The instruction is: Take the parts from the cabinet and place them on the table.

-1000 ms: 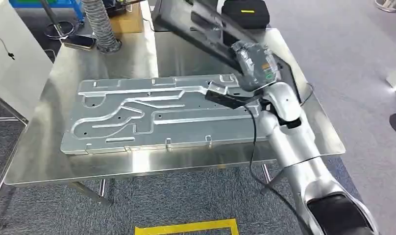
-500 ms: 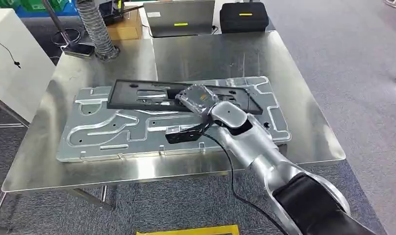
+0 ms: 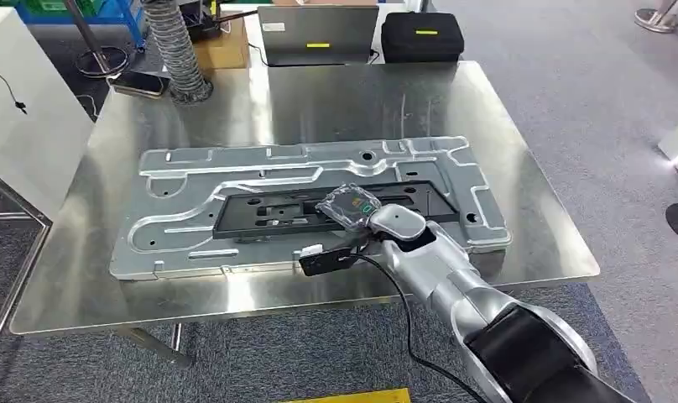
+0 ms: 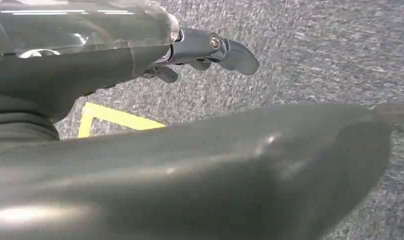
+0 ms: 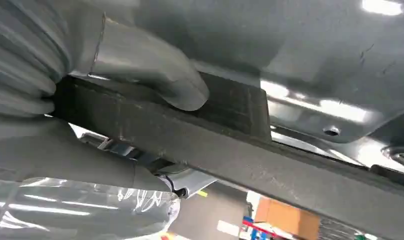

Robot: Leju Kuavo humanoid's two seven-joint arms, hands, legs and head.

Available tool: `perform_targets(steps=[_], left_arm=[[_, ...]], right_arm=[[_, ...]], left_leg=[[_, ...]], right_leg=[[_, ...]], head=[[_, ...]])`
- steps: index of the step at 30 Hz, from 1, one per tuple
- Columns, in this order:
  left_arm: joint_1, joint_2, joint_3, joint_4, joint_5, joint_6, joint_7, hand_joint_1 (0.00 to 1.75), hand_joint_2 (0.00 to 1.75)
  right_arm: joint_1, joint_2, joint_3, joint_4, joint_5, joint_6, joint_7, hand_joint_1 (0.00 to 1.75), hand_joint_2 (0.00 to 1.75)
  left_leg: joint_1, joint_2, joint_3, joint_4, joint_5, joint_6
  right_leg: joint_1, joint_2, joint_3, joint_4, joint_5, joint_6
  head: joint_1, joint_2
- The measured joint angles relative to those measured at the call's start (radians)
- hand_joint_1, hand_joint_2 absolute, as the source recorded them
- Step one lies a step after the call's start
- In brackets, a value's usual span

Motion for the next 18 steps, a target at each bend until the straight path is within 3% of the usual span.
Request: perform_targets(steps=[1,2,4,5,7,9,10,11,12,14,15,16,17,18], left_arm=[[0.0,0.0,-0.001,0.0,0.0,0.0,-0.003,0.0,1.75],[-0.001,0.0,-0.002,0.0,0.0,-0.001,-0.006,0.0,1.75],[-0.002,0.0,-0.006,0.0,-0.004,-0.001,-0.017,0.0,1.75],[-0.006,-0.008,-0.008,0.0,-0.009,-0.001,-0.019,0.0,0.0],[-0.01,-0.006,-0.011,0.0,-0.01,0.008,-0.032,0.0,0.0],[-0.013,-0.008,-0.013,0.0,-0.009,0.015,-0.039,0.0,0.0],[-0.013,-0.007,-0.014,0.0,-0.008,0.019,-0.04,0.0,0.0],[-0.013,-0.009,-0.014,0.0,-0.007,0.023,-0.041,0.0,0.0],[-0.013,-0.009,-0.014,0.0,-0.005,0.027,-0.04,0.0,0.0],[-0.013,-0.007,-0.014,0.0,-0.002,0.031,-0.04,0.0,0.0],[-0.012,-0.007,-0.014,0.0,-0.002,0.031,-0.039,0.0,0.0],[-0.011,-0.007,-0.014,0.0,0.0,0.031,-0.039,0.0,0.0],[-0.011,-0.007,-0.014,0.0,0.0,0.031,-0.039,0.0,0.0],[-0.012,-0.007,-0.014,0.0,0.0,0.031,-0.038,0.0,0.0]], right_arm=[[0.004,0.0,0.004,0.005,0.002,0.003,0.003,0.0,0.0],[0.01,-0.001,0.006,0.009,0.003,0.003,0.007,0.0,0.0],[0.011,-0.001,0.009,0.011,0.005,-0.006,0.018,0.0,0.0],[0.017,-0.001,0.012,0.013,0.007,-0.016,0.024,0.0,0.0],[0.023,-0.001,0.017,0.016,0.008,-0.035,0.028,0.0,0.0],[0.027,-0.003,0.019,0.017,0.013,-0.061,0.029,0.0,0.0],[0.033,-0.002,0.021,0.018,0.014,-0.076,0.03,0.0,0.0],[0.035,-0.003,0.022,0.018,0.016,-0.094,0.029,0.0,0.0],[0.037,-0.004,0.022,0.019,0.018,-0.106,0.029,0.0,0.0],[0.048,-0.004,0.023,0.019,0.015,-0.141,0.026,0.0,0.0],[0.054,-0.004,0.023,0.019,0.014,-0.163,0.019,0.0,0.0],[0.059,-0.004,0.023,0.019,0.009,-0.189,0.011,0.0,0.0],[0.06,-0.004,0.023,0.019,0.004,-0.204,0.006,0.0,0.0],[0.06,-0.004,0.023,0.018,-0.003,-0.224,-0.006,0.0,0.0]], left_leg=[[-0.002,0.0,0.002,0.0,0.0,0.001],[-0.004,0.0,0.005,0.0,0.0,0.001],[-0.011,0.0,0.009,-0.001,0.0,0.001],[-0.012,0.002,0.01,-0.001,0.0,-0.001],[-0.007,0.002,0.01,-0.004,0.003,-0.011],[-0.007,0.002,0.015,-0.016,0.01,-0.023],[-0.007,0.002,0.013,-0.008,0.008,-0.024],[-0.011,0.001,0.0,0.02,-0.019,-0.028],[-0.009,0.0,-0.028,0.083,-0.063,-0.032],[-0.005,0.0,-0.089,0.228,-0.131,-0.042],[-0.003,0.0,-0.109,0.275,-0.143,-0.046],[0.0,0.0,-0.105,0.268,-0.126,-0.05],[0.004,0.0,-0.08,0.217,-0.092,-0.053],[0.007,0.001,-0.035,0.13,-0.046,-0.056]], right_leg=[[0.002,0.0,0.01,-0.018,0.021,-0.005],[0.006,0.0,0.046,-0.086,0.061,-0.013],[0.018,0.0,0.15,-0.278,0.133,-0.046],[0.023,-0.001,0.163,-0.312,0.125,-0.053],[0.03,-0.003,0.162,-0.322,0.132,-0.053],[0.031,-0.003,0.167,-0.334,0.142,-0.06],[0.014,-0.008,0.181,-0.359,0.164,-0.052],[0.015,-0.007,0.183,-0.37,0.169,-0.055],[0.014,-0.008,0.179,-0.371,0.174,-0.06],[0.013,-0.008,0.173,-0.369,0.176,-0.058],[0.013,-0.008,0.171,-0.367,0.175,-0.058],[0.012,-0.007,0.169,-0.363,0.175,-0.057],[0.011,-0.007,0.168,-0.358,0.172,-0.053],[0.008,-0.005,0.166,-0.351,0.168,-0.048]], head=[[0.0,0.0],[0.0,0.0],[0.0,0.0],[-0.001,0.0],[0.0,0.0],[0.0,0.0],[0.0,0.0],[0.0,0.0],[0.0,0.0],[0.0,0.0],[0.0,0.0],[0.0,0.0],[0.0,0.0],[0.0,0.0]])
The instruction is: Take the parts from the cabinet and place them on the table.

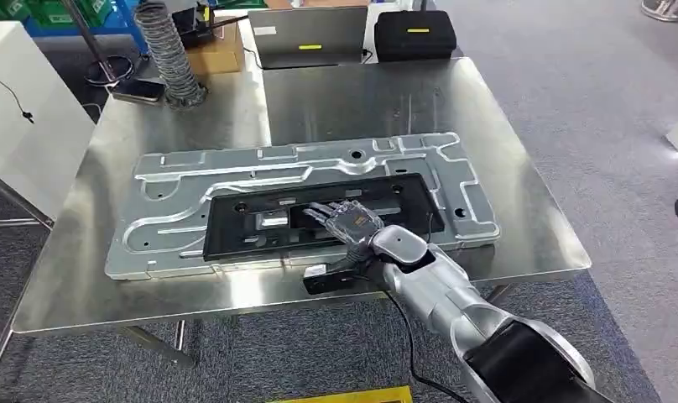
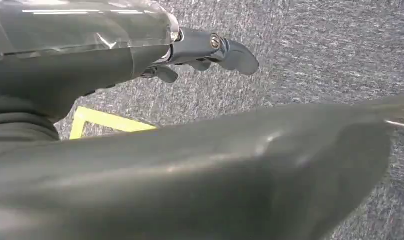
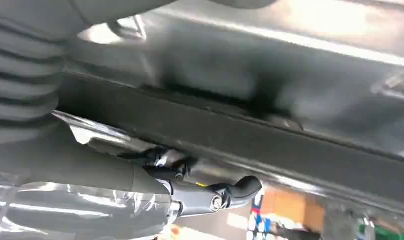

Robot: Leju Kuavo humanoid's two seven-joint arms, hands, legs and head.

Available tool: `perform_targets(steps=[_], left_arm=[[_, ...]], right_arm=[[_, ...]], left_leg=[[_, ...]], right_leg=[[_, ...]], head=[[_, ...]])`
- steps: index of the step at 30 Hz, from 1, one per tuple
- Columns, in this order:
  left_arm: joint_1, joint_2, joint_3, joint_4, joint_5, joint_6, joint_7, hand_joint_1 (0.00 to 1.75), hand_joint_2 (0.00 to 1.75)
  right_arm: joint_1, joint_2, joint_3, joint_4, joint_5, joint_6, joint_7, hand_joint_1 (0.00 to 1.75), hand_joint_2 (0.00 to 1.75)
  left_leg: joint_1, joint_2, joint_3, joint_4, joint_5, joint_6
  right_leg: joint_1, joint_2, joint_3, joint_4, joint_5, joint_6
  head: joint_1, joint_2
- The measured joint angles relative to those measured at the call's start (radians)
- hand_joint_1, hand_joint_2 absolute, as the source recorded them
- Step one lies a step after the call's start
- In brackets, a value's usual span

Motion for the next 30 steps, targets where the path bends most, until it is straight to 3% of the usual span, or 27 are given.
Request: perform_targets(steps=[1,2,3,6,8,9,11,12,13,14,15,16,17,18,21,23,24,26,27,28,29,30], left_arm=[[-0.001,0.0,0.0,0.0,0.0,0.0,0.002,0.0,0.0],[-0.002,0.0,0.0,0.0,0.0,0.0,0.004,0.0,0.0],[-0.003,0.0,0.0,0.0,0.0,-0.002,0.004,0.0,0.0],[-0.002,0.0,0.0,0.0,0.0,-0.003,0.005,0.0,0.0],[-0.004,-0.001,0.0,0.0,0.0,-0.003,0.005,0.0,0.0],[-0.005,-0.001,0.0,0.0,0.0,-0.003,0.005,0.0,0.0],[-0.005,-0.001,0.0,0.0,0.0,-0.003,0.005,0.0,0.0],[-0.005,-0.001,0.0,0.0,0.001,-0.003,0.005,0.0,0.0],[-0.005,-0.001,0.0,0.0,0.001,-0.003,0.005,0.0,0.0],[-0.005,-0.001,0.0,0.0,0.002,-0.003,0.005,0.0,0.0],[-0.005,-0.001,0.0,0.0,0.003,-0.003,0.004,0.0,0.0],[-0.005,-0.001,0.0,0.0,0.006,-0.003,0.002,0.0,0.0],[-0.005,-0.002,0.0,0.0,0.011,-0.003,0.0,0.0,0.0],[-0.005,-0.003,0.0,0.0,0.014,-0.003,-0.002,0.0,0.0],[0.008,-0.004,0.002,0.0,0.032,-0.004,-0.014,0.0,0.0],[0.025,0.0,0.009,0.0,0.045,-0.003,-0.02,0.0,0.0],[0.028,0.003,0.013,0.0,0.054,-0.001,-0.021,0.0,0.0],[0.03,0.006,0.021,0.0,0.066,0.003,-0.022,0.0,0.0],[0.03,0.007,0.027,0.0,0.076,0.001,-0.023,0.0,0.0],[0.031,0.007,0.035,0.0,0.087,-0.004,-0.025,0.0,0.0],[0.035,0.007,0.042,0.0,0.097,-0.007,-0.027,0.0,0.0],[0.042,0.007,0.047,0.0,0.103,-0.008,-0.029,0.0,0.0]], right_arm=[[0.0,0.0,0.0,-0.003,-0.005,-0.023,-0.009,0.0,0.0],[-0.001,-0.001,0.0,-0.009,-0.012,-0.047,-0.017,0.0,0.0],[-0.003,-0.002,0.0,-0.011,-0.014,-0.054,-0.019,0.0,0.0],[-0.003,-0.004,0.0,-0.013,-0.016,-0.056,-0.025,0.0,0.0],[-0.004,-0.006,0.0,-0.018,-0.016,-0.057,-0.025,0.0,0.0],[-0.005,-0.006,0.0,-0.019,-0.016,-0.058,-0.026,0.0,0.0],[0.0,-0.008,0.0,-0.018,-0.017,-0.06,-0.027,0.0,0.0],[0.004,-0.009,0.0,-0.018,-0.021,-0.072,-0.032,0.0,0.0],[0.008,-0.012,-0.001,-0.019,-0.03,-0.096,-0.041,0.0,0.0],[0.01,-0.015,-0.005,-0.028,-0.041,-0.127,-0.053,0.0,0.0],[0.01,-0.017,-0.009,-0.039,-0.055,-0.161,-0.066,0.0,0.0],[0.01,-0.022,-0.018,-0.061,-0.077,-0.212,-0.081,0.0,0.0],[0.013,-0.036,-0.032,-0.097,-0.102,-0.268,-0.089,0.0,0.0],[0.024,-0.048,-0.049,-0.136,-0.127,-0.319,-0.089,0.0,0.0],[0.119,-0.12,-0.147,-0.361,-0.158,-0.416,-0.061,0.0,0.0],[0.187,-0.15,-0.233,-0.501,-0.134,-0.425,-0.077,0.0,0.0],[0.231,-0.153,-0.299,-0.588,-0.128,-0.428,-0.111,0.0,0.0],[0.307,-0.149,-0.439,-0.744,-0.128,-0.429,-0.195,0.0,0.0],[0.356,-0.143,-0.517,-0.82,-0.163,-0.429,-0.241,0.0,0.0],[0.425,-0.138,-0.605,-0.91,-0.23,-0.429,-0.263,0.0,0.0],[0.491,-0.127,-0.697,-1.001,-0.295,-0.429,-0.274,0.0,0.0],[0.55,-0.12,-0.774,-1.071,-0.339,-0.429,-0.28,0.0,0.0]], left_leg=[[0.003,0.001,0.046,-0.091,0.04,-0.002],[0.0,-0.001,0.068,-0.131,0.021,0.001],[-0.003,-0.006,0.065,-0.138,0.03,0.017],[-0.006,-0.007,0.058,-0.132,0.03,0.036],[0.0,-0.006,0.058,-0.138,0.036,0.049],[0.0,-0.006,0.057,-0.138,0.036,0.054],[-0.003,-0.005,0.055,-0.137,0.035,0.056],[-0.004,-0.006,0.055,-0.137,0.035,0.056],[-0.004,-0.007,0.055,-0.137,0.035,0.056],[-0.005,-0.008,0.056,-0.137,0.035,0.056],[-0.006,-0.009,0.057,-0.137,0.034,0.056],[-0.007,-0.009,0.059,-0.137,0.033,0.055],[-0.007,-0.009,0.059,-0.138,0.032,0.054],[-0.013,-0.009,0.056,-0.136,0.032,0.049],[-0.005,-0.014,0.058,-0.145,0.034,0.035],[-0.01,-0.009,0.057,-0.128,0.016,0.024],[-0.008,-0.009,0.037,-0.077,-0.021,0.024],[-0.008,-0.009,-0.029,0.073,-0.096,0.02],[-0.007,-0.009,-0.063,0.142,-0.12,0.019],[-0.007,-0.009,-0.076,0.168,-0.118,0.017],[-0.006,-0.008,-0.063,0.142,-0.094,0.017],[-0.006,-0.008,-0.03,0.078,-0.054,0.017]], right_leg=[[-0.002,0.0,-0.002,0.01,-0.007,0.006],[0.002,0.001,-0.009,0.019,-0.013,0.014],[0.005,0.003,-0.016,0.03,-0.014,0.018],[0.004,0.002,-0.018,0.026,-0.011,0.031],[-0.001,0.002,-0.029,0.053,-0.038,0.043],[-0.002,0.002,-0.056,0.113,-0.075,0.047],[-0.006,0.001,-0.137,0.283,-0.149,0.053],[-0.006,0.001,-0.165,0.338,-0.161,0.054],[-0.006,0.001,-0.173,0.347,-0.149,0.054],[-0.006,0.001,-0.158,0.306,-0.116,0.05],[-0.006,0.001,-0.124,0.232,-0.071,0.045],[-0.004,0.001,-0.077,0.126,-0.018,0.036],[0.002,0.002,-0.043,0.044,0.004,0.025],[0.006,0.0,-0.036,0.032,-0.006,0.024],[0.013,-0.003,-0.034,0.027,-0.007,0.017],[0.002,-0.008,-0.014,-0.004,0.005,0.008],[-0.001,-0.009,-0.011,-0.007,0.006,0.001],[0.0,-0.01,-0.008,-0.006,0.002,-0.002],[0.001,-0.012,-0.006,-0.006,0.0,-0.002],[0.002,-0.016,-0.002,-0.005,-0.004,0.002],[0.002,-0.022,0.003,-0.004,-0.009,0.004],[0.001,-0.023,0.007,-0.001,-0.014,0.009]], head=[[0.0,0.0],[0.0,0.0],[0.0,0.0],[0.0,0.0],[0.0,0.0],[0.0,0.0],[0.0,0.0],[0.0,0.0],[0.0,0.0],[0.0,0.0],[0.0,0.0],[0.0,0.0],[0.0,0.0],[0.0,0.0],[0.0,0.0],[0.0,0.0],[0.0,0.0],[0.0,0.0],[0.0,0.0],[0.0,0.0],[0.0,0.0],[0.0,0.0]])
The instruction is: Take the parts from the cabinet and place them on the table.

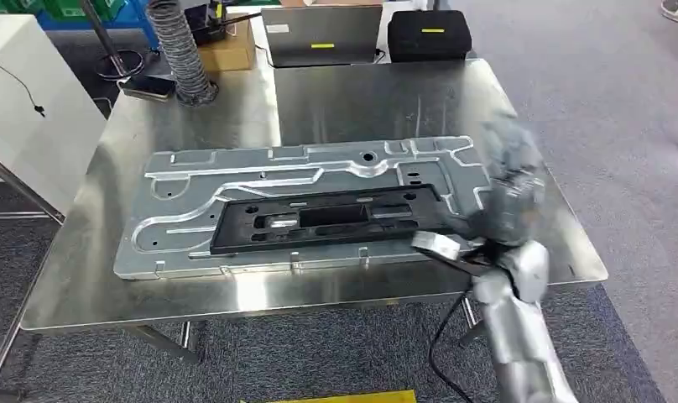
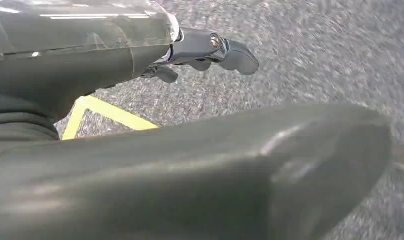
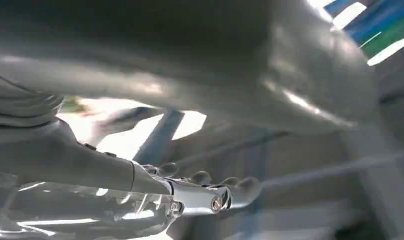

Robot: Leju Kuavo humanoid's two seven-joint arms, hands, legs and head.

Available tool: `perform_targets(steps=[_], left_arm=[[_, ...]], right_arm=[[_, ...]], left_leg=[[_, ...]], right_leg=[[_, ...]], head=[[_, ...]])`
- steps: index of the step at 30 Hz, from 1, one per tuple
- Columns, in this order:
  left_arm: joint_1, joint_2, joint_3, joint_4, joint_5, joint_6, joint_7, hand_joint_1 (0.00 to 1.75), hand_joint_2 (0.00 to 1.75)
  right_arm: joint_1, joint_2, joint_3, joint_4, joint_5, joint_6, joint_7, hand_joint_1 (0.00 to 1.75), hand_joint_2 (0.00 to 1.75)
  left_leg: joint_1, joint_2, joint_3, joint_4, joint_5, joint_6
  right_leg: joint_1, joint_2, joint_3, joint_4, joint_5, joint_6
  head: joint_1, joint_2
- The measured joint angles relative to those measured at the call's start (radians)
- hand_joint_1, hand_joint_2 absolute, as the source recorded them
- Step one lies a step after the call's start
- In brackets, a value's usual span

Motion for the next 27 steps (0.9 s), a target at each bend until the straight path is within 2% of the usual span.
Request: perform_targets(steps=[2,3,4,6,8,9,11,12,13,14,15,17,18,19,21,22,23,24,25,27], left_arm=[[0.012,0.0,0.012,0.0,0.006,0.003,0.007,0.0,0.0],[0.015,0.0,0.014,0.0,0.006,0.005,0.011,0.0,0.0],[0.016,0.0,0.014,0.0,0.006,0.006,0.013,0.0,0.0],[0.016,0.0,0.014,0.0,0.002,0.008,0.013,0.0,0.0],[0.014,0.0,0.014,0.0,0.001,0.006,0.008,0.0,0.0],[0.014,0.0,0.014,0.0,0.0,0.003,0.003,0.0,0.0],[0.014,0.0,0.014,0.0,0.0,-0.007,-0.01,0.0,0.0],[0.013,0.0,0.014,0.0,0.001,-0.01,-0.011,0.0,0.0],[0.014,0.0,0.014,0.0,0.002,-0.015,-0.013,0.0,0.0],[0.015,0.0,0.014,0.0,0.0,-0.017,-0.014,0.0,0.0],[0.014,0.0,0.014,0.0,-0.004,-0.019,-0.015,0.0,0.0],[0.012,0.0,0.014,0.0,-0.009,-0.021,-0.016,0.0,0.0],[0.012,-0.003,0.014,0.0,-0.01,-0.021,-0.016,0.0,0.0],[0.011,-0.004,0.014,0.0,-0.01,-0.021,-0.016,0.0,0.0],[0.011,-0.005,0.014,0.0,-0.012,-0.016,-0.009,0.0,0.0],[0.011,-0.006,0.014,0.0,-0.013,-0.014,-0.004,0.0,0.0],[0.011,-0.006,0.014,0.0,-0.014,-0.011,-0.002,0.0,0.0],[0.012,-0.006,0.014,0.0,-0.015,-0.009,-0.002,0.0,0.0],[0.012,-0.006,0.014,0.0,-0.015,-0.007,-0.002,0.0,0.0],[0.011,-0.006,0.014,0.0,-0.015,-0.007,-0.001,0.0,0.0]], right_arm=[[0.1,0.014,-0.146,-0.111,-0.074,0.0,-0.003,0.0,0.0],[0.148,0.016,-0.217,-0.163,-0.107,0.0,-0.007,0.0,0.0],[0.183,0.016,-0.26,-0.197,-0.129,0.0,-0.008,0.0,0.0],[0.247,0.026,-0.334,-0.255,-0.214,0.001,-0.01,0.0,0.0],[0.299,0.03,-0.404,-0.299,-0.33,0.001,-0.01,0.0,0.0],[0.317,0.032,-0.433,-0.315,-0.377,0.001,-0.01,0.0,0.0],[0.361,0.033,-0.49,-0.335,-0.463,0.002,-0.01,0.0,0.0],[0.381,0.034,-0.507,-0.335,-0.484,0.005,-0.01,0.0,0.0],[0.396,0.036,-0.531,-0.335,-0.5,0.018,-0.01,0.0,0.0],[0.405,0.038,-0.552,-0.335,-0.509,0.033,-0.01,0.0,0.0],[0.41,0.04,-0.575,-0.335,-0.519,0.046,-0.01,0.0,0.0],[0.418,0.041,-0.608,-0.332,-0.533,0.071,-0.01,0.0,0.0],[0.419,0.041,-0.623,-0.328,-0.542,0.084,-0.01,0.0,0.0],[0.423,0.043,-0.639,-0.319,-0.547,0.096,-0.01,0.0,0.0],[0.43,0.047,-0.669,-0.303,-0.546,0.115,-0.01,0.0,0.0],[0.433,0.05,-0.684,-0.288,-0.537,0.125,-0.01,0.0,0.0],[0.436,0.054,-0.695,-0.277,-0.531,0.13,-0.01,0.0,0.0],[0.436,0.058,-0.701,-0.27,-0.529,0.133,-0.011,0.0,0.0],[0.437,0.06,-0.707,-0.263,-0.527,0.133,-0.011,0.0,0.0],[0.439,0.068,-0.719,-0.246,-0.52,0.135,-0.011,0.0,0.0]], left_leg=[[0.002,-0.003,0.094,-0.182,0.082,0.002],[-0.002,-0.009,0.112,-0.213,0.057,0.004],[-0.001,-0.007,0.11,-0.211,0.059,0.017],[-0.008,-0.003,0.109,-0.21,0.056,0.028],[-0.001,-0.001,0.113,-0.218,0.063,0.042],[-0.001,0.0,0.113,-0.218,0.064,0.046],[-0.003,0.001,0.111,-0.218,0.064,0.053],[-0.004,0.001,0.11,-0.218,0.064,0.053],[-0.005,0.001,0.11,-0.218,0.064,0.053],[-0.007,0.004,0.11,-0.217,0.065,0.053],[-0.008,0.004,0.111,-0.217,0.065,0.053],[-0.011,0.004,0.114,-0.217,0.066,0.052],[-0.011,0.005,0.115,-0.217,0.067,0.05],[-0.015,0.004,0.114,-0.217,0.068,0.044],[-0.011,0.005,0.112,-0.221,0.073,0.033],[-0.011,0.005,0.114,-0.226,0.077,0.027],[-0.015,0.006,0.112,-0.218,0.069,0.02],[-0.014,0.004,0.104,-0.2,0.043,0.017],[-0.013,0.004,0.086,-0.146,-0.007,0.016],[-0.012,0.004,0.033,0.011,-0.101,0.011]], right_leg=[[-0.004,-0.002,0.004,0.014,-0.014,0.009],[0.003,0.0,-0.003,0.023,-0.02,0.017],[0.002,0.004,-0.006,0.027,-0.019,0.02],[0.0,0.008,-0.005,0.023,-0.016,0.029],[-0.005,0.011,-0.006,0.031,-0.027,0.04],[-0.006,0.015,-0.017,0.064,-0.055,0.046],[-0.009,0.017,-0.088,0.218,-0.139,0.054],[-0.009,0.018,-0.123,0.291,-0.166,0.056],[-0.01,0.018,-0.145,0.337,-0.176,0.056],[-0.01,0.018,-0.141,0.328,-0.159,0.055],[-0.01,0.018,-0.113,0.271,-0.125,0.052],[-0.007,0.018,-0.01,0.082,-0.042,0.038],[-0.003,0.018,0.016,0.02,-0.043,0.031],[0.003,0.018,0.015,0.021,-0.029,0.029],[0.007,0.018,0.011,0.024,-0.028,0.024],[0.007,0.019,0.011,0.019,-0.023,0.017],[-0.008,0.016,0.012,0.003,-0.011,0.008],[-0.006,0.015,0.009,-0.001,-0.005,0.003],[-0.006,0.015,0.003,-0.001,0.0,-0.004],[-0.004,0.014,-0.012,0.002,0.008,-0.007]], head=[[0.0,0.0],[0.0,0.0],[0.0,0.0],[0.0,0.0],[0.0,0.0],[0.0,0.0],[0.0,0.0],[0.0,0.0],[0.0,0.0],[0.0,0.0],[0.0,0.0],[0.0,0.0],[0.0,0.0],[0.0,0.0],[0.0,0.0],[0.0,0.0],[0.0,0.0],[0.0,0.0],[0.0,0.0],[0.0,0.0]])
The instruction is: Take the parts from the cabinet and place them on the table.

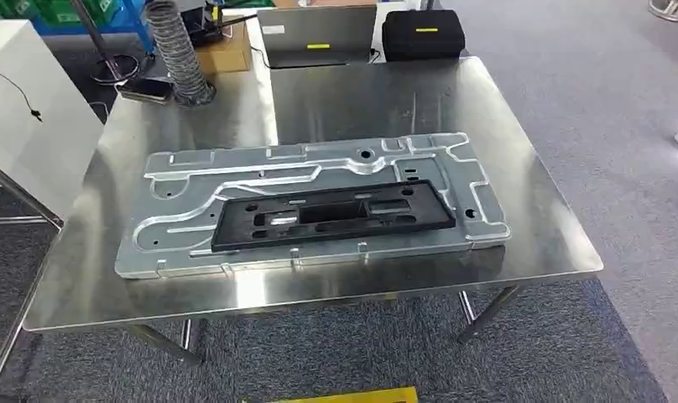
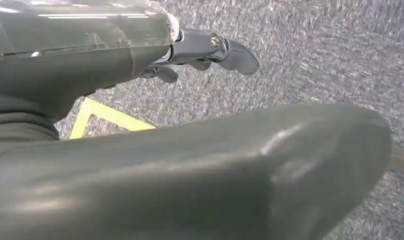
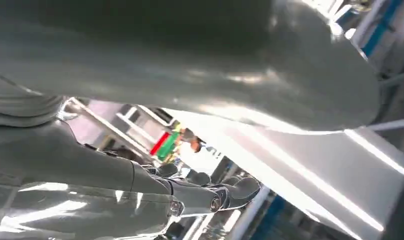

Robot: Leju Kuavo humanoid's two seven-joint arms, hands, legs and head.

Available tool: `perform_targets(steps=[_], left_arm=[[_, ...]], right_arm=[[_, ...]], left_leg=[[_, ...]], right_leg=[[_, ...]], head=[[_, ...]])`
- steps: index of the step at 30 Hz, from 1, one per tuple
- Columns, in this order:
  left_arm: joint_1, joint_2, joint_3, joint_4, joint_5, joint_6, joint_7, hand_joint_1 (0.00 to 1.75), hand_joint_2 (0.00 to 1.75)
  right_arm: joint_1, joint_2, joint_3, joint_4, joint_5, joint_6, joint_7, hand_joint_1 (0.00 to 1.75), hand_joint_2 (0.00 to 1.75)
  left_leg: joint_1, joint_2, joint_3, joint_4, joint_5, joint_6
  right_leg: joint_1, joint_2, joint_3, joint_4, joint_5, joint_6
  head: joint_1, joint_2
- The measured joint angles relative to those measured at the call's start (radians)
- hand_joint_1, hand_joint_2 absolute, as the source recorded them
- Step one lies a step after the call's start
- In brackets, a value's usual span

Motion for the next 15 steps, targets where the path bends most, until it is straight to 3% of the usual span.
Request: perform_targets(steps=[1,2,3,5,6,7,10,11,12,13,15], left_arm=[[0.001,0.0,0.0,0.0,0.0,0.0,0.003,0.0,0.0],[0.001,-0.001,0.0,0.0,0.0,0.0,0.008,0.0,0.0],[0.002,-0.002,0.0,0.0,0.0,-0.001,0.013,0.0,0.0],[0.0,-0.003,0.0,0.0,0.0,-0.001,0.018,0.0,0.0],[-0.003,-0.003,0.0,0.0,-0.001,-0.001,0.019,0.0,0.0],[-0.004,-0.005,0.0,0.0,-0.003,-0.002,0.024,0.0,0.0],[-0.002,-0.013,0.0,0.0,-0.007,-0.002,0.04,0.0,0.0],[-0.002,-0.019,0.0,0.0,-0.01,-0.003,0.044,0.0,0.0],[-0.006,-0.025,0.0,0.0,-0.016,-0.005,0.048,0.0,0.0],[-0.006,-0.028,-0.001,0.0,-0.018,-0.007,0.051,0.0,0.0],[-0.003,-0.036,-0.002,0.0,-0.026,-0.007,0.061,0.0,0.0]], right_arm=[[-0.001,0.004,-0.007,0.013,0.016,0.012,0.0,0.0,0.0],[-0.004,0.007,-0.014,0.032,0.037,0.029,0.0,0.0,0.0],[-0.007,0.011,-0.024,0.06,0.063,0.05,0.0,0.0,0.0],[-0.011,0.017,-0.034,0.126,0.112,0.073,0.0,0.0,0.0],[-0.014,0.018,-0.035,0.16,0.135,0.078,0.0,0.0,0.0],[-0.021,0.018,-0.038,0.206,0.165,0.081,0.0,0.0,0.0],[-0.054,0.006,-0.053,0.415,0.289,0.076,0.002,0.0,0.0],[-0.059,0.0,-0.061,0.502,0.333,0.066,0.006,0.0,0.0],[-0.066,-0.005,-0.066,0.599,0.379,0.042,0.017,0.0,0.0],[-0.078,-0.018,-0.071,0.688,0.413,0.021,0.033,0.0,0.0],[-0.099,-0.029,-0.077,0.864,0.482,-0.024,0.081,0.0,0.0]], left_leg=[[0.0,0.0,-0.014,0.055,-0.022,-0.003],[0.001,0.0,-0.005,0.06,-0.017,-0.004],[0.002,0.0,0.025,0.02,0.005,-0.004],[0.002,0.0,0.148,-0.175,0.078,0.0],[0.002,-0.001,0.195,-0.259,0.08,0.005],[-0.006,-0.003,0.186,-0.259,0.089,0.012],[-0.008,-0.003,0.18,-0.255,0.104,0.029],[0.0,-0.002,0.172,-0.265,0.121,0.037],[0.002,0.003,0.165,-0.266,0.131,0.043],[0.003,0.002,0.151,-0.267,0.14,0.05],[0.001,0.004,0.128,-0.265,0.157,0.051]], right_leg=[[0.0,0.0,-0.009,0.003,0.005,0.0],[0.0,0.0,-0.017,0.006,0.01,0.001],[0.0,0.001,-0.024,0.008,0.014,0.003],[-0.001,0.003,-0.039,0.018,0.022,0.01],[-0.001,0.003,-0.044,0.026,0.026,0.015],[0.005,0.003,-0.047,0.028,0.03,0.021],[0.003,0.005,-0.045,0.016,0.052,0.04],[0.004,0.007,-0.047,0.015,0.058,0.047],[-0.001,0.008,-0.055,0.029,0.026,0.054],[-0.003,0.009,-0.071,0.074,-0.033,0.059],[-0.009,0.008,-0.112,0.216,-0.141,0.069]], head=[[0.0,0.0],[0.0,0.0],[0.0,0.0],[0.0,0.0],[0.0,0.0],[0.0,0.0],[0.0,0.0],[0.0,0.0],[0.0,0.0],[0.0,0.0],[0.0,0.0]])
